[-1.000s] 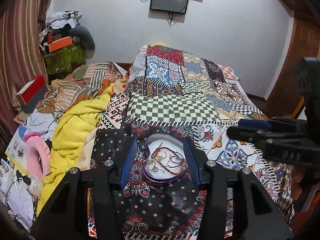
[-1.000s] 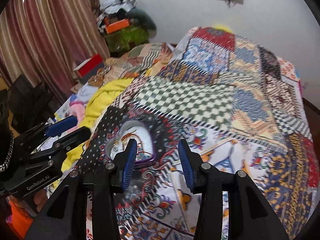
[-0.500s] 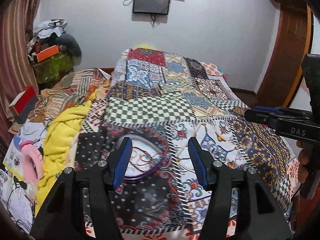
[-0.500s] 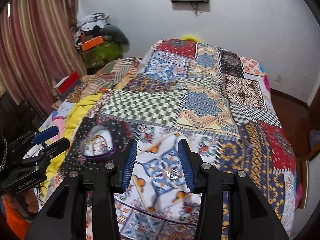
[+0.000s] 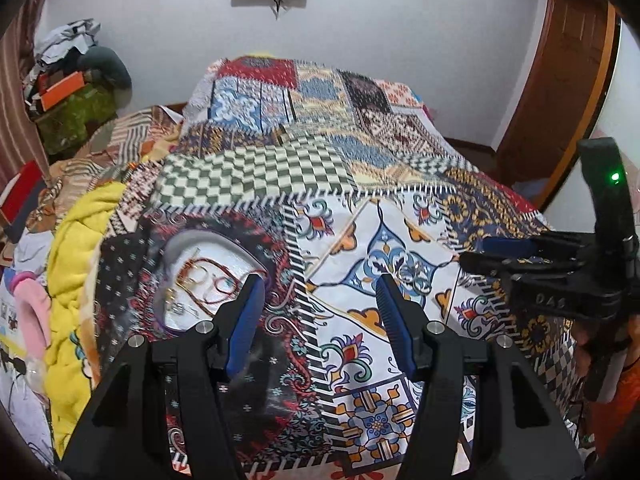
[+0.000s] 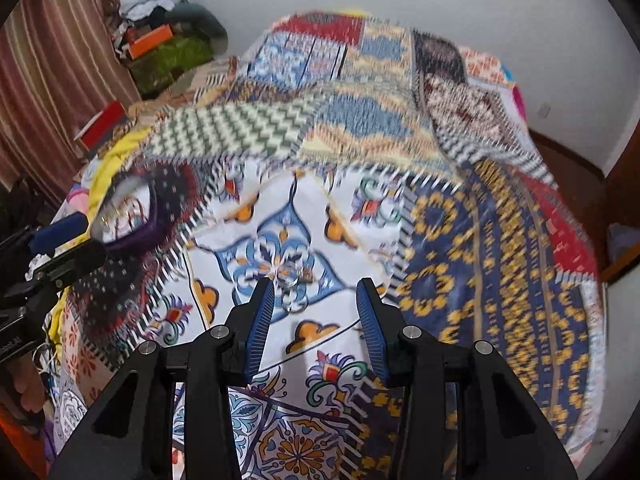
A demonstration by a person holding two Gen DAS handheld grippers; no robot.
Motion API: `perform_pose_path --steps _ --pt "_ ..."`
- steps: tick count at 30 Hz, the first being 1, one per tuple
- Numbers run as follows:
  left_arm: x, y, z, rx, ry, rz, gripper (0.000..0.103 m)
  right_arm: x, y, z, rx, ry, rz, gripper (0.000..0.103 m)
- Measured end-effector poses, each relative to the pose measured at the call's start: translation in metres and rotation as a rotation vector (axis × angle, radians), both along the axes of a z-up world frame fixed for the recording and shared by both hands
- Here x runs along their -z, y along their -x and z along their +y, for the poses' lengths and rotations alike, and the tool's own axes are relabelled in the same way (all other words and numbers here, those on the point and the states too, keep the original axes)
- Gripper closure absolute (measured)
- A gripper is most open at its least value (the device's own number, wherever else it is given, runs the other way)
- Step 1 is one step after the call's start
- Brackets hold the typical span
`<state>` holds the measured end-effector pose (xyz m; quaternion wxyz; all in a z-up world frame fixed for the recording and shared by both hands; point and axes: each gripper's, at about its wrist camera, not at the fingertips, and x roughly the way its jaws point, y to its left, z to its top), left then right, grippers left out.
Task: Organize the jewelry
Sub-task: 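Withdraw both tools from the tin back over the quilt, then grasp a silver ring with the right tool while the left tool grasps a silver charm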
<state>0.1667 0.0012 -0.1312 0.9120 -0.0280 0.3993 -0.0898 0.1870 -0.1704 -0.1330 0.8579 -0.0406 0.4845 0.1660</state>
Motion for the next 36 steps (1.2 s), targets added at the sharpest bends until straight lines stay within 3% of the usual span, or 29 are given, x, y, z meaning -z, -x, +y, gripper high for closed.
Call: perform_pose_path --steps 10,16,18,20,27,36 --pt "0.026 -0.012 0.001 0.008 0.014 0.061 0.046 0.043 -0.019 0.016 -0.035 0.004 0.120 0.064" --pt "0.033 -0.017 0.004 0.008 0.016 0.076 0.046 0.049 -0.024 0.016 -0.035 0.008 0.129 0.064" --pt "0.034 -0.018 0.003 0.009 0.017 0.080 0.046 0.050 -0.024 0.018 -0.040 0.010 0.122 0.068" --pt "0.035 -0.020 0.001 0.014 0.018 0.085 0.046 0.051 -0.024 0.019 -0.047 0.011 0.119 0.083" --pt "0.033 -0.026 -0.017 0.056 0.008 0.084 0.046 0.041 -0.016 0.018 -0.056 -0.006 0.089 0.083" --pt "0.042 -0.045 -0.057 0.145 0.020 0.123 0.046 0.010 -0.009 -0.025 0.022 -0.056 -0.008 0.083"
